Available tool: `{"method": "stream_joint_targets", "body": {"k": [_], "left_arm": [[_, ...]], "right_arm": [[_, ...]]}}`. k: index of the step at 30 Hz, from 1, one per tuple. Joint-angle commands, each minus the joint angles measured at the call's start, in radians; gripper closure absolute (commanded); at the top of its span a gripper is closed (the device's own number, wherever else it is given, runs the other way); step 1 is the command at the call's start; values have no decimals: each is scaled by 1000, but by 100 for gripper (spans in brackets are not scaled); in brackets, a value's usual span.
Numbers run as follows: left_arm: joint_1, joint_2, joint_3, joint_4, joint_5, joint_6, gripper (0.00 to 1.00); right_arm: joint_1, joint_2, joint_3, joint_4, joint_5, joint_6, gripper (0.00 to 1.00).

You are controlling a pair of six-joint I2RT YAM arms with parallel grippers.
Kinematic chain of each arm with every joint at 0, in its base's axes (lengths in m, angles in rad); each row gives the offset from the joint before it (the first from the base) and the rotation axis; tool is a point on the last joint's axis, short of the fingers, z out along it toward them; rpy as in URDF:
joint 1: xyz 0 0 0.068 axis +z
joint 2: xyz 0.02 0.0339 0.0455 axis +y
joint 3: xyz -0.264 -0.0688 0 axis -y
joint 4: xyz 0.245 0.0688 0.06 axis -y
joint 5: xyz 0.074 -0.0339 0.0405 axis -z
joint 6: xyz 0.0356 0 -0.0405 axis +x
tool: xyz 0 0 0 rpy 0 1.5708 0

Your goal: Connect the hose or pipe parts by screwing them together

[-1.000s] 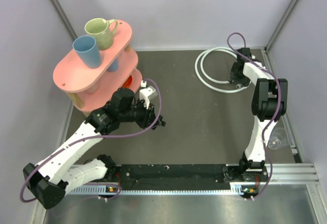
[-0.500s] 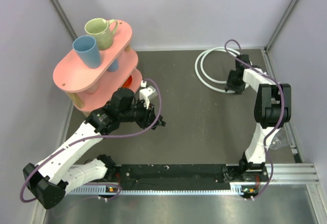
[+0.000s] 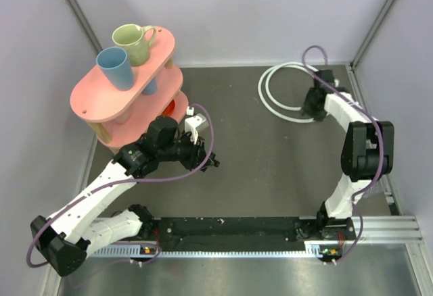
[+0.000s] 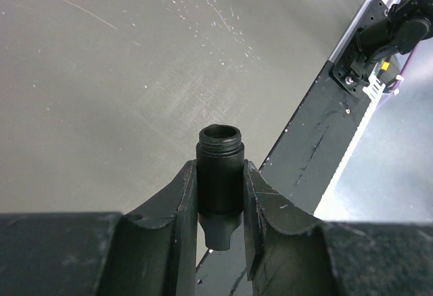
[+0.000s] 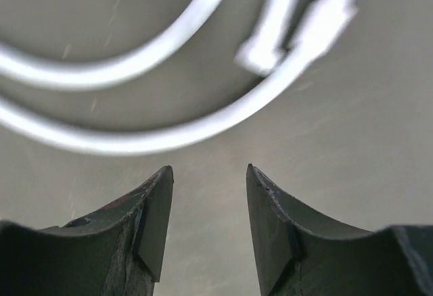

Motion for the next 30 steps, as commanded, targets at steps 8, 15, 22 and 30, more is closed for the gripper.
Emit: {"method": "stream_joint_targets", "body": {"k": [8, 15, 22, 30], "left_arm": [[-3, -24, -3, 70, 12, -3, 100], [-3, -24, -7, 71, 14, -5, 100], [-3, -24, -7, 71, 11, -5, 100], [-3, -22, -6, 71, 9, -5, 100]], "right_arm": [[-215, 81, 206, -58, 19, -20, 51], [-216, 121, 169, -38, 20, 65, 52], [-215, 144, 123, 8, -27, 117, 55], [-170, 161, 95, 47, -15, 160, 59]]}}
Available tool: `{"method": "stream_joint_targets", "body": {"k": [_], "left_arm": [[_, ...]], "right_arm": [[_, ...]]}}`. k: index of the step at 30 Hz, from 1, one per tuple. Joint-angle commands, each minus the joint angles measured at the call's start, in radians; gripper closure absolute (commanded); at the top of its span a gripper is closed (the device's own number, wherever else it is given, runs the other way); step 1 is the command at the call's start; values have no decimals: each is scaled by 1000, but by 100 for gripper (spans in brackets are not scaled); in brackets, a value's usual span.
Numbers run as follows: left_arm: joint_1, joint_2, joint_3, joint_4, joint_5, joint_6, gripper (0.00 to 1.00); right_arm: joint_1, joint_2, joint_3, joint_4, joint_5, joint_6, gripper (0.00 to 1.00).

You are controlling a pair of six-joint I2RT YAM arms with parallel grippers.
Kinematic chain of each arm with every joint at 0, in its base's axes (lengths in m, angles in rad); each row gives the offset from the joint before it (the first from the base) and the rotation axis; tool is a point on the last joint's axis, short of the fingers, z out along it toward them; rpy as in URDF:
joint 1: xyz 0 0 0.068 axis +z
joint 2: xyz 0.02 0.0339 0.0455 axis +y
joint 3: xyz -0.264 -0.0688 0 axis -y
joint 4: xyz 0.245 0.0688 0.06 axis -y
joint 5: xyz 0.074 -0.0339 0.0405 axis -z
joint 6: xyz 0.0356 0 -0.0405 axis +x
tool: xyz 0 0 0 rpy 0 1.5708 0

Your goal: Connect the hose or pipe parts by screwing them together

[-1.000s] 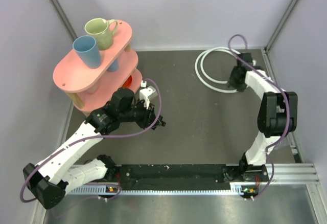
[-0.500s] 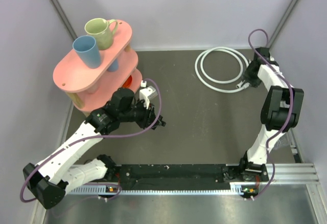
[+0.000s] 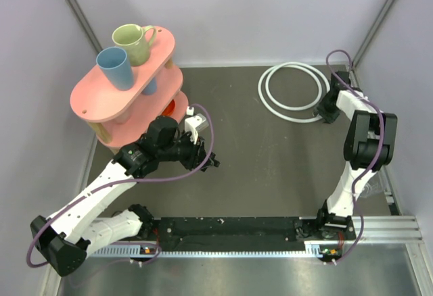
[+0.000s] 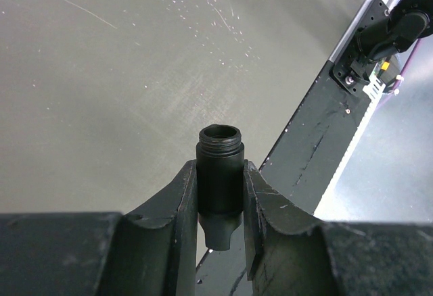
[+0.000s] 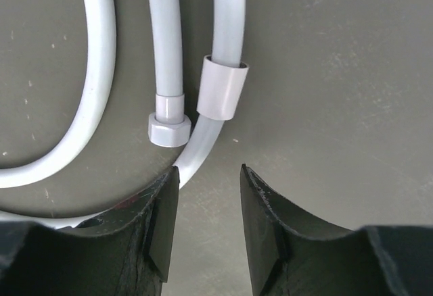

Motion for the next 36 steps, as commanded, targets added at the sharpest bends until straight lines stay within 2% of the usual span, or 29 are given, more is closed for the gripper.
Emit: {"method": "stream_joint_targets", "body": {"k": [1, 15, 26, 32, 36], "left_arm": [[-3, -22, -5, 72, 11, -4, 100], [-1, -34, -4, 72, 8, -3, 100], [-3, -42, -5, 71, -3, -1, 100], [-1, -40, -5, 71, -4, -1, 100], [-1, -38, -5, 71, -12, -3, 100]], "right_arm": [[38, 22, 5, 42, 15, 36, 60], [44, 68, 59, -26, 43, 41, 61], [44, 93, 82, -46, 46, 36, 79], [49, 93, 101, -46, -25, 12, 100], [84, 58, 117, -46, -16, -37, 100]]}}
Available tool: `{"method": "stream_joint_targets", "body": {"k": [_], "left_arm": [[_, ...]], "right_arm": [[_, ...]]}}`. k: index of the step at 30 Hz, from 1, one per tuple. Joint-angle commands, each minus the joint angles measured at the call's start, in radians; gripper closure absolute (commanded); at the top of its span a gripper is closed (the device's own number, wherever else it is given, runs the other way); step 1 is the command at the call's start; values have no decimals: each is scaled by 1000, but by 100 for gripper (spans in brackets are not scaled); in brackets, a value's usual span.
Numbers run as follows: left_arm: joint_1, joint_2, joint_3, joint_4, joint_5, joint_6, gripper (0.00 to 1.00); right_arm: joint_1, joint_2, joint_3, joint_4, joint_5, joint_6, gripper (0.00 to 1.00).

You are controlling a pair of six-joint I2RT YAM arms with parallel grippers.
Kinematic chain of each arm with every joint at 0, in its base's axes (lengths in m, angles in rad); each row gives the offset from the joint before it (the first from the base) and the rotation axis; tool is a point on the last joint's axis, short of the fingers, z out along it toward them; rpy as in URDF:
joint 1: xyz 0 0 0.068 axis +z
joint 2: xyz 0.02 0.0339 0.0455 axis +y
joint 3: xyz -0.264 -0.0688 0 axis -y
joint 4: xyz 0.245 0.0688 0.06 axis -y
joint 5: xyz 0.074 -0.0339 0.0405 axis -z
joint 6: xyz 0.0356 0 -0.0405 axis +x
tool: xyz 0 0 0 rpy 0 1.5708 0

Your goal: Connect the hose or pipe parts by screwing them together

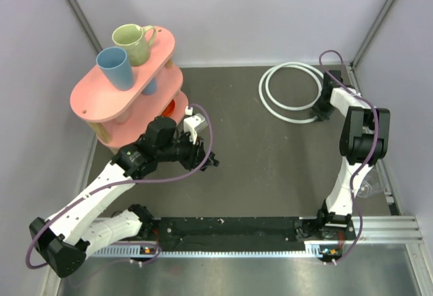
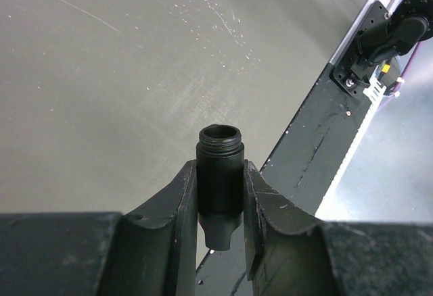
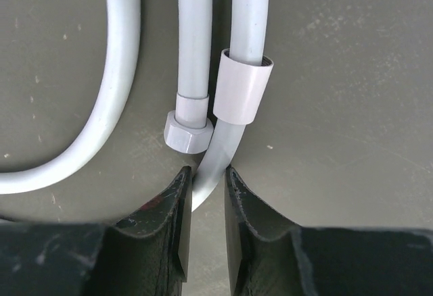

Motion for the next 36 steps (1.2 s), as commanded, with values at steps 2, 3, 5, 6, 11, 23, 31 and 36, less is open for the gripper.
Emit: {"method": "stream_joint_targets", "body": {"k": [2, 3, 5, 6, 11, 23, 31, 36], "left_arm": [[-3, -25, -4, 71, -9, -3, 100], [-3, -24, -5, 71, -9, -3, 100], [-3, -24, -4, 69, -14, -3, 100], [-3, -21, -4, 71, -14, -3, 100], [-3, -19, -7, 71, -19, -6, 100], [-3, -19, -8, 71, -25, -12, 100], [-1, -13, -8, 72, -26, -18, 100], [-3, -10, -8, 74, -25, -21, 100]], "right_arm": [[60, -53, 48, -15, -13, -70, 100], [69, -69, 37, -14, -13, -65, 100], [85, -124, -25, 2, -13, -49, 100], [133, -144, -56, 14, -13, -33, 100], [237, -270, -207, 72, 40, -30, 100], [589, -405, -426, 107, 160, 83, 100], [591, -483, -526, 94, 243, 59, 77], [513, -598, -558, 89, 252, 249, 61]]}}
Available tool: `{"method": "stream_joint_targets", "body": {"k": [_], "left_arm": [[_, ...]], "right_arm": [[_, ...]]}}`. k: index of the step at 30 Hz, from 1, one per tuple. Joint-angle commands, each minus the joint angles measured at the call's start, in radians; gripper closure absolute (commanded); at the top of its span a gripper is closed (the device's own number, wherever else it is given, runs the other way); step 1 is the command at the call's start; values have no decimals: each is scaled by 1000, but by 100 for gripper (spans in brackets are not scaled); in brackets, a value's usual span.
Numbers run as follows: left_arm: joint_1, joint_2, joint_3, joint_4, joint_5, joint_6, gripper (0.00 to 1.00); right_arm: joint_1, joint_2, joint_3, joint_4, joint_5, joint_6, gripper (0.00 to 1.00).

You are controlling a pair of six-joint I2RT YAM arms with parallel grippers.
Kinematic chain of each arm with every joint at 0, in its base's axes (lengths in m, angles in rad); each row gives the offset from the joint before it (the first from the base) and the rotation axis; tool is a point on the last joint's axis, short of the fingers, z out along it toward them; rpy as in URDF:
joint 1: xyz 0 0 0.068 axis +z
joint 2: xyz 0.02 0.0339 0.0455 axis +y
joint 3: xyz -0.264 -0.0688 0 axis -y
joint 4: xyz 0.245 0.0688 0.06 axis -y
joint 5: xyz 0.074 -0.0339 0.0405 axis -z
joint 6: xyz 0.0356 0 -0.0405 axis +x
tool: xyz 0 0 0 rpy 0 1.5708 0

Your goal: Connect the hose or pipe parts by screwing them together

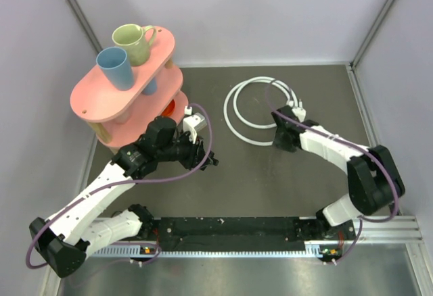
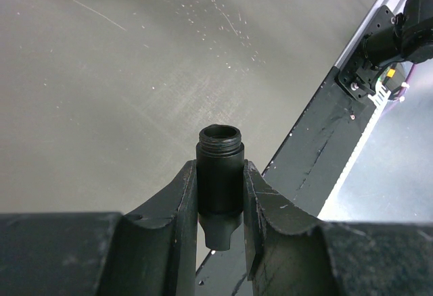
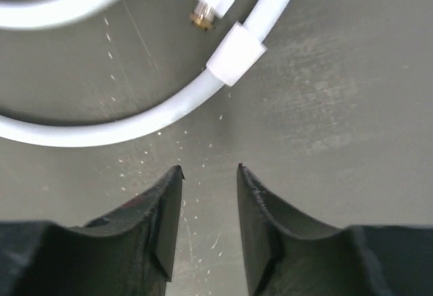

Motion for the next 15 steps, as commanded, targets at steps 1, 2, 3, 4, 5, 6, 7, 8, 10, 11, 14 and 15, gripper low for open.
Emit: {"method": "stream_joint_targets", "body": {"k": [1, 2, 3, 4, 5, 6, 7, 8, 10, 11, 14, 15], "left_arm": [[-3, -10, -8, 75, 2, -12, 100], [-3, -9, -8, 75, 1, -12, 100], [-3, -10, -8, 75, 4, -12, 100], [-1, -9, -8, 75, 2, -13, 100], [-3, -10, -8, 75, 4, -13, 100], [-3, -9, -8, 75, 7, -13, 100], [-3, -9, -8, 75, 4, -13, 100], [-3, -9, -8, 75, 4, -12, 100], [-3, -9, -10, 75, 2, -12, 100], [-3, -9, -10, 75, 1, -12, 100], [-3, -12, -10, 77, -1, -12, 100], [-3, -15, -10, 75, -1, -12, 100]], "right_arm": [[-63, -126, -11, 21, 64, 210, 59], [-65, -129, -8, 22, 76, 234, 57], [-68, -123, 6, 19, 100, 254, 56], [-69, -117, 15, 21, 110, 291, 55], [-74, -110, 21, 18, 119, 314, 55], [-91, -87, 32, 16, 119, 336, 56], [-101, -74, 36, 16, 109, 380, 56], [-109, -61, 41, 16, 95, 402, 57], [-115, -19, 62, 16, 95, 426, 57], [-115, -5, 85, 16, 102, 429, 58], [-123, 53, 119, 18, 119, 442, 58], [-126, 68, 139, 19, 115, 445, 58]]}}
